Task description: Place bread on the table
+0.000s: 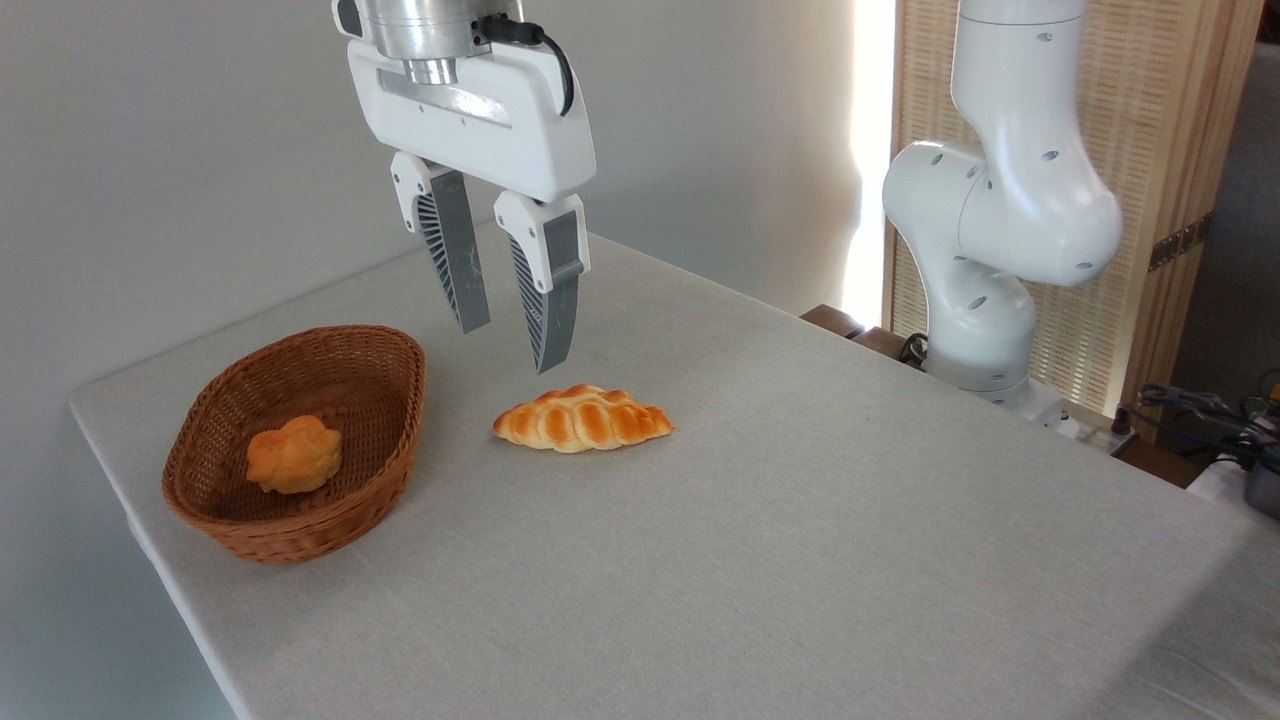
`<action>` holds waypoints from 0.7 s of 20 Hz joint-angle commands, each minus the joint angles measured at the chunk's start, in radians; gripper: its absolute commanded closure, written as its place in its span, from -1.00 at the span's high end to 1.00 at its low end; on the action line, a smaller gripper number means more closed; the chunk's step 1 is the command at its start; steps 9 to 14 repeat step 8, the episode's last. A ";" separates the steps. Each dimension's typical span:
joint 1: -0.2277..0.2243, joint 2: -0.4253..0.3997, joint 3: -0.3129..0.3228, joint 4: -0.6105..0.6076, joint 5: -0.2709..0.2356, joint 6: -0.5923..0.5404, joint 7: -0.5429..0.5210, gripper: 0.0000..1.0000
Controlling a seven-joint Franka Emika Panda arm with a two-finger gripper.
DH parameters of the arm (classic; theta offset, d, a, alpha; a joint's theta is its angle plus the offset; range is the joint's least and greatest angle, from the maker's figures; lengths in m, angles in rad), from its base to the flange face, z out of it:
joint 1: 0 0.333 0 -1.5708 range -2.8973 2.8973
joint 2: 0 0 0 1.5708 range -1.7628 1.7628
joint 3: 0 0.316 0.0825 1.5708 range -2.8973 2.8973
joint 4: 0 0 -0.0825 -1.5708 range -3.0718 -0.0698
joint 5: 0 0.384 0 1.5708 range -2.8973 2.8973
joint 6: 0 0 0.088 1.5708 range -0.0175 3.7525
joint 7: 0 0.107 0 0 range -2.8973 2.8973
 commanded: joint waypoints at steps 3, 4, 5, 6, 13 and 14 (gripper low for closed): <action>0.015 0.006 -0.028 0.023 0.013 -0.036 0.000 1.00; 0.015 0.006 -0.028 0.023 0.013 -0.036 0.000 1.00; 0.015 0.006 -0.028 0.023 0.013 -0.036 0.000 1.00; 0.015 0.006 -0.028 0.023 0.013 -0.038 0.000 1.00; 0.015 0.006 -0.028 0.025 0.013 -0.045 0.003 1.00; 0.015 0.006 -0.028 0.025 0.013 -0.045 0.003 1.00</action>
